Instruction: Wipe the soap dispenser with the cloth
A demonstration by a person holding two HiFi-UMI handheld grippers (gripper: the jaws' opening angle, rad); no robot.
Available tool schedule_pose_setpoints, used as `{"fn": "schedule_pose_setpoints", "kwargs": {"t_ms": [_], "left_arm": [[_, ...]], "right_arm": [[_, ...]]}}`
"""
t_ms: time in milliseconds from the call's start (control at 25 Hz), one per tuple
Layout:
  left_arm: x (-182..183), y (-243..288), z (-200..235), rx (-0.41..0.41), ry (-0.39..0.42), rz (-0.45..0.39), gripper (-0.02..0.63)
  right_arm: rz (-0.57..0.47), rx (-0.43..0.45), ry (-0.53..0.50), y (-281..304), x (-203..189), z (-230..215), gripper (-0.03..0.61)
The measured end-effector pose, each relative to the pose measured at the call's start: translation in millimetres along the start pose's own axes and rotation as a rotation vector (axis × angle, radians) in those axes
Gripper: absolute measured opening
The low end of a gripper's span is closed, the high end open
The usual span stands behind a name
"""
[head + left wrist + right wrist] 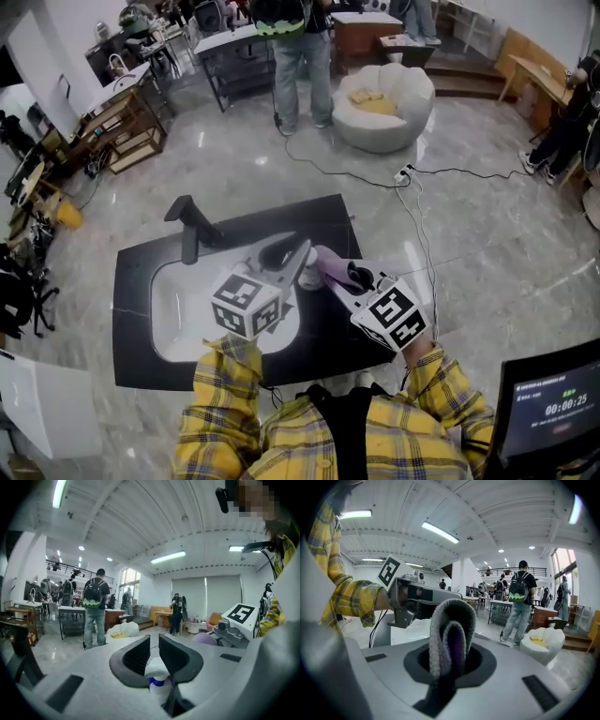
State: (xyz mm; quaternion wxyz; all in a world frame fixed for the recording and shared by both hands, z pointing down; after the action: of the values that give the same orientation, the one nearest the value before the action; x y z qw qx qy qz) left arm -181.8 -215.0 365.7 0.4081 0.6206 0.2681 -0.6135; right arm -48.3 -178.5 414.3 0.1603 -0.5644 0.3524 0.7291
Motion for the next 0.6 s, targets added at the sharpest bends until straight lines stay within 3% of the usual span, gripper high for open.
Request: {"fn": "schedule_pose_setpoints", "kwargs": {"t_ms": [360, 600], "left_arm": [[-6.0, 20.6, -5.2, 0.037, 0.019, 0.087, 0.026], [-7.1, 20.2, -2.4, 0.039, 0.007, 0.079, 0.009]], "right_arm": [[0.019, 0.079, 0.019, 11.0, -7.1, -8.0, 0.048], [0.034, 0.110, 0.054, 17.5, -14.6, -10.6, 0.048]]}}
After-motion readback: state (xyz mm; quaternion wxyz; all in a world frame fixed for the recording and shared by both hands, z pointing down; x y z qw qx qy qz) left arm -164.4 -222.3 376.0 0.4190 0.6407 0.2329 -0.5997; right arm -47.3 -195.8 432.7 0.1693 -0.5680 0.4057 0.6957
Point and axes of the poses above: the fingertips, and each gripper's own axes: y forward along the fingers, z to its left, x out of its top, the point moved 7 cm from there along -y, backward along the fingers, and after that the axes turned 11 degrees about -x, right-handed, at the moved point
